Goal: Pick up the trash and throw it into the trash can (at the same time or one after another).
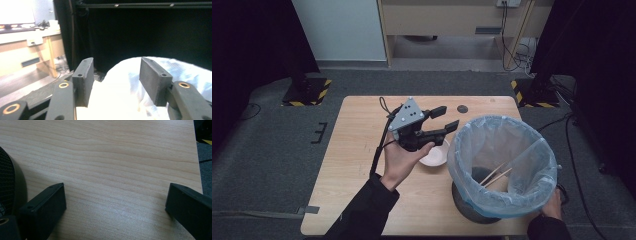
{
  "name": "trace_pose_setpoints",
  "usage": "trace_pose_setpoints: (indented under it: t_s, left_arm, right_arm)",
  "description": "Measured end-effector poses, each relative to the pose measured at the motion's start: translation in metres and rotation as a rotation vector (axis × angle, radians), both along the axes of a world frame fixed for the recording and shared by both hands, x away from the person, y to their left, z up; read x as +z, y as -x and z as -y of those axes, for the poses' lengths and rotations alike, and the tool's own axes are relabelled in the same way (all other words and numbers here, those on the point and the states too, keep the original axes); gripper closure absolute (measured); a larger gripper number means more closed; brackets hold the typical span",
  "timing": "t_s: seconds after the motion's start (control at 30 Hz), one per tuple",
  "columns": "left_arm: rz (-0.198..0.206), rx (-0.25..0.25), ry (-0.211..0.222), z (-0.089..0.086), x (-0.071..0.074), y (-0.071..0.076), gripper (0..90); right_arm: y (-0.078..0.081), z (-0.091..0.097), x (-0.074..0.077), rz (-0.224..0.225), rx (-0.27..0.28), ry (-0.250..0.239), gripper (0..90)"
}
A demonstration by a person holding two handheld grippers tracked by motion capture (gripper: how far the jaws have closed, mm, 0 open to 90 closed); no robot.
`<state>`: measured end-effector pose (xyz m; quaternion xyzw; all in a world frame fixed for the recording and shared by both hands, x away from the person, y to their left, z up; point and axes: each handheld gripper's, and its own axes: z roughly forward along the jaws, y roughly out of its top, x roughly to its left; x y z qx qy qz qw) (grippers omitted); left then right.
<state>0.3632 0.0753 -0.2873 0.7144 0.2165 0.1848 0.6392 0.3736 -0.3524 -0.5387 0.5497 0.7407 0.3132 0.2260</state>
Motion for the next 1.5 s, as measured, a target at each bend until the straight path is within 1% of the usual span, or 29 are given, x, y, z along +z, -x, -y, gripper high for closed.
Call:
trace_pose_setpoints:
  t_s: [0.17,0.4,0.5,0.63,0.67,0.7,0.77,0.97,1.13,1.3,1.4,1.5]
  left_arm:
    - [-0.018,0.060,-0.031,-0.013,-0.016,-0.009,41.1]
    - [-0.071,0.134,-0.063,-0.030,-0.043,-0.025,37.4]
    - [-0.088,0.167,-0.075,-0.035,-0.055,-0.032,36.6]
    - [-0.116,0.202,-0.108,-0.042,-0.074,-0.042,35.0]
    - [-0.126,0.212,-0.115,-0.043,-0.081,-0.045,34.6]
    - [-0.133,0.216,-0.116,-0.044,-0.085,-0.047,34.3]
    - [-0.148,0.223,-0.133,-0.045,-0.094,-0.051,33.7]
    - [-0.196,0.266,-0.180,-0.048,-0.125,-0.062,33.5]
    - [-0.235,0.291,-0.203,-0.049,-0.145,-0.070,33.8]
    - [-0.268,0.299,-0.223,-0.047,-0.161,-0.077,34.1]
    - [-0.289,0.306,-0.246,-0.046,-0.172,-0.083,34.8]
    - [-0.311,0.312,-0.260,-0.045,-0.181,-0.087,36.3]
  right_arm:
    - [0.000,0.000,0.000,0.000,0.000,0.000,3.2]
    - [0.000,0.000,0.000,0.000,0.000,0.000,3.2]
    - [0.000,0.000,0.000,0.000,0.000,0.000,3.2]
    - [0.000,0.000,0.000,0.000,0.000,0.000,3.2]
    - [0.000,0.000,0.000,0.000,0.000,0.000,3.2]
    - [0.000,0.000,0.000,0.000,0.000,0.000,3.2]
    - [0.000,0.000,0.000,0.000,0.000,0.000,3.2]
    - [0.000,0.000,0.000,0.000,0.000,0.000,3.2]
    - [0.000,0.000,0.000,0.000,0.000,0.000,3.2]
    - [0.000,0.000,0.000,0.000,0.000,0.000,3.2]
    - [0.000,0.000,0.000,-0.001,0.000,-0.001,3.1]
    - [0.000,0.000,0.000,0.000,0.000,0.000,3.2]
